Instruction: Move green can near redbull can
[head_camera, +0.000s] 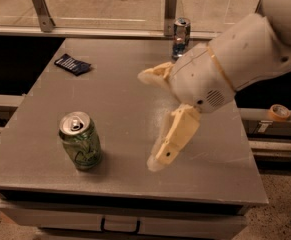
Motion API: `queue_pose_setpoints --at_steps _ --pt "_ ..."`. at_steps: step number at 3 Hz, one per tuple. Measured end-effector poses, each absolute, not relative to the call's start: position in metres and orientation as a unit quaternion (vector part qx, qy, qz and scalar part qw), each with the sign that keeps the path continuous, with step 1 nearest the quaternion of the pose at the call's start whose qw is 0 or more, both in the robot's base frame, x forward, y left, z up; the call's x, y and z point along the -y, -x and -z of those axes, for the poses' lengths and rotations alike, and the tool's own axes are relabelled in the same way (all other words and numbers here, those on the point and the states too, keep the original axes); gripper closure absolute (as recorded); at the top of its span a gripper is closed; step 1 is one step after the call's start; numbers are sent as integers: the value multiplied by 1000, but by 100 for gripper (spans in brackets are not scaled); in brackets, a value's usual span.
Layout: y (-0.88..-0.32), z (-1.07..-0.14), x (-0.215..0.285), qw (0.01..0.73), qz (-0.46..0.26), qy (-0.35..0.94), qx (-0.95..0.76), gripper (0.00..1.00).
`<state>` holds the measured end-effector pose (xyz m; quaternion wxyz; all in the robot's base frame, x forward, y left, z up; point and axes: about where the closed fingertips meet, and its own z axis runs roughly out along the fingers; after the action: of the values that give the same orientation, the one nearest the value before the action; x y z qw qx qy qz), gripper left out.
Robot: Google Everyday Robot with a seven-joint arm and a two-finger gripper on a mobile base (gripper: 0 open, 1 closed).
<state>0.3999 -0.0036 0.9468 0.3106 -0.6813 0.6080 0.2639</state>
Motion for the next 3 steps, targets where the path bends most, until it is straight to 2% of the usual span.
queue_pose_setpoints --at_steps 3 --pt "-412 -900 -87 369 -351 649 -565 0"
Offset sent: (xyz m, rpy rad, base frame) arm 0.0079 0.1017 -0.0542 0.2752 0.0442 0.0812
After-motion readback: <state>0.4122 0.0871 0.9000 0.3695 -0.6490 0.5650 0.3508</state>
